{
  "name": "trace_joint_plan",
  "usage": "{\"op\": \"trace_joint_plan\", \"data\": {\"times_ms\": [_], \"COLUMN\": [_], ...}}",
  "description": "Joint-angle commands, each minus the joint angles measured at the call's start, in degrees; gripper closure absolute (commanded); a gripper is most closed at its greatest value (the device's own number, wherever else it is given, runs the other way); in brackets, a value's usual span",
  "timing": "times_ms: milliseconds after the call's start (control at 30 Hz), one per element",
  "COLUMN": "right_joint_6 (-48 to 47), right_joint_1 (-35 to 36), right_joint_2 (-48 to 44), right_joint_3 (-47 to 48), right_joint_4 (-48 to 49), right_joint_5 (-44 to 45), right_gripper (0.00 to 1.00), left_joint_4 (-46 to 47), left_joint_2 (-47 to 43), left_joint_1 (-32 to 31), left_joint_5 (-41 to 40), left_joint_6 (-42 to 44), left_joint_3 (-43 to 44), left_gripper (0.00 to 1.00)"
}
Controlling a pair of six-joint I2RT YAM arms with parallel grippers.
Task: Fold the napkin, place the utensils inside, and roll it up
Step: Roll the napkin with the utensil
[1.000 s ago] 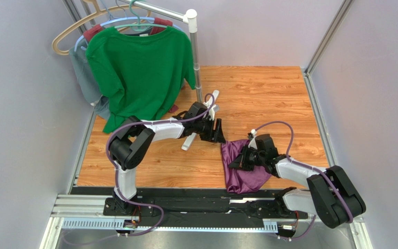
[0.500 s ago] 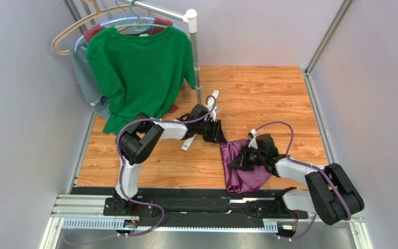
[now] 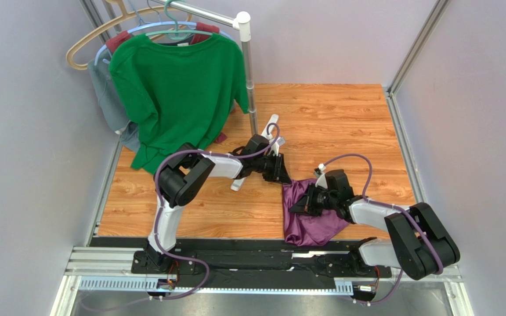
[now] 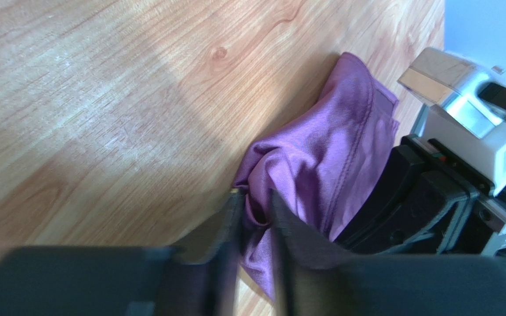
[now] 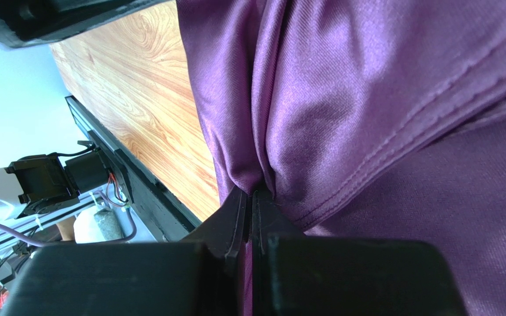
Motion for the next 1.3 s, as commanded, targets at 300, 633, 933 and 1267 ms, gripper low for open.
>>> {"op": "trace_joint_plan", "data": {"times_ms": [300,633,933,1267], "right_joint_6": [-7.0,-13.0,-15.4,-8.3], "right_joint_1": [-0.1,3.7,13.5,17.7], "right_joint_2": [2.8,5.7,-4.4,-18.0], "right_joint_3": [2.4,13.3,18.8,13.0], "right_joint_4": [-7.4,-14.7,-28.4,-36.0], "right_joint_5": [6.9,4.2,16.9,21.1], "right_gripper": [1.00,0.66,0.28,0.34], "left_joint_4": [-1.1,-14.1,-21.4,-23.2], "left_joint_2": [-1.9,-9.9,-12.2,-11.8], "left_joint_1": [-1.0,0.0,0.6,0.6], "left_joint_5": [-0.2,-15.3,-21.0,-20.6], "left_joint_6": [1.1,3.8,5.7,6.9], "left_joint_3": [-0.6,-4.6,-4.1,-1.9], "left_gripper": [1.00,1.00,1.00,1.00]}}
